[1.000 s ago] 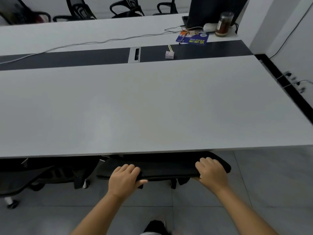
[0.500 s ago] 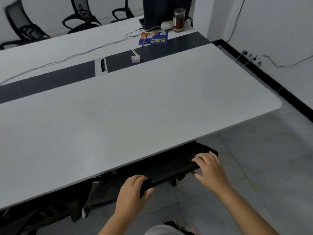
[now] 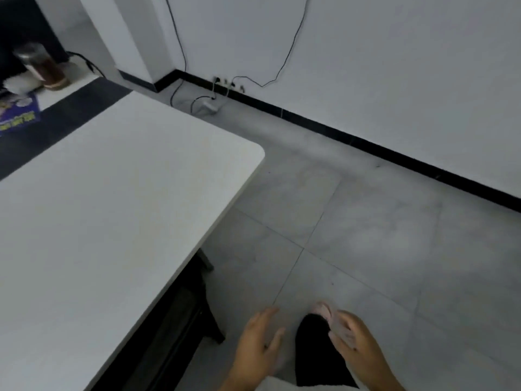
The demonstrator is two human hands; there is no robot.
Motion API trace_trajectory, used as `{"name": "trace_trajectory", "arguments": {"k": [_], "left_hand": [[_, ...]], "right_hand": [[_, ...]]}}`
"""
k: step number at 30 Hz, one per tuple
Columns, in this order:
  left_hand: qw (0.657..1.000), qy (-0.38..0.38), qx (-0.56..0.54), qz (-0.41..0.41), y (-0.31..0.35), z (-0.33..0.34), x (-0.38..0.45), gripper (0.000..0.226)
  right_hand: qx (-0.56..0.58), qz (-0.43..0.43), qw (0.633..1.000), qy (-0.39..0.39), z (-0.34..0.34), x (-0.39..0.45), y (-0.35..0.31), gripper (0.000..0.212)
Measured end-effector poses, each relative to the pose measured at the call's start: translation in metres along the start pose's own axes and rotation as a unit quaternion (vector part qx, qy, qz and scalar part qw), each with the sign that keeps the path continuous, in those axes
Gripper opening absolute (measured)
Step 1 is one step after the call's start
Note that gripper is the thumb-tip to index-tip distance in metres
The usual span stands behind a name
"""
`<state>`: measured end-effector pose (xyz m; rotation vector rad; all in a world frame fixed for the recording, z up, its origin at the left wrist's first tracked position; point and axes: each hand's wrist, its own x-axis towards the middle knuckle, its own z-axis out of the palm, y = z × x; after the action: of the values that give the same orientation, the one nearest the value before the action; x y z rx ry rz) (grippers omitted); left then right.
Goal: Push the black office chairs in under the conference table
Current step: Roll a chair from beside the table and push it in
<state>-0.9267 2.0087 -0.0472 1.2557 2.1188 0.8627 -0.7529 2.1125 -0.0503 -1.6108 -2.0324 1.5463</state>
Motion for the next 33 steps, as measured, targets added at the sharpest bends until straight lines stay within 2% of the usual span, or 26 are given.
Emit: {"name": "trace_trajectory", "arguments": {"k": [3, 5, 9, 14, 19, 23, 26, 30, 33], "left_hand": [[0.993, -0.016, -0.062, -0.099, 0.002, 0.033, 0.043, 0.049], [0.984, -0.026, -0.082, -0.159, 0.010, 0.048, 0.079, 0.050], [0.965, -0.015, -0.153, -0.212, 0.050, 0.058, 0.166, 0.038], [0.961, 0.044, -0.214, -0.168, 0.082, 0.051, 0.244, 0.027], [0.947, 0.080, -0.234, -0.207, 0.083, 0.051, 0.316, 0.031], [0.938, 0.102, -0.237, -0.230, 0.078, 0.045, 0.388, 0.031], [0.934, 0.114, -0.252, -0.226, 0.077, 0.024, 0.458, 0.032], [0.937, 0.152, -0.254, -0.184, 0.083, -0.026, 0.557, 0.031], [0.929, 0.190, -0.268, -0.172, 0.081, -0.056, 0.611, 0.029]], "right_hand": [[0.055, 0.064, 0.995, 0.060, -0.042, 0.026, 0.018, 0.029], [0.053, 0.094, 0.993, 0.049, -0.073, 0.052, 0.022, 0.032], [0.053, 0.059, 0.995, 0.064, -0.146, 0.124, 0.008, 0.034], [0.070, 0.004, 0.995, 0.066, -0.203, 0.205, -0.029, 0.031], [0.086, 0.021, 0.996, 0.030, -0.221, 0.274, -0.056, 0.032], [0.030, 0.034, 0.999, -0.014, -0.221, 0.341, -0.085, 0.034], [-0.025, 0.011, 0.998, -0.048, -0.230, 0.405, -0.132, 0.035], [-0.047, -0.055, 0.996, -0.058, -0.239, 0.494, -0.215, 0.038], [-0.047, -0.083, 0.989, -0.111, -0.235, 0.552, -0.273, 0.037]]}}
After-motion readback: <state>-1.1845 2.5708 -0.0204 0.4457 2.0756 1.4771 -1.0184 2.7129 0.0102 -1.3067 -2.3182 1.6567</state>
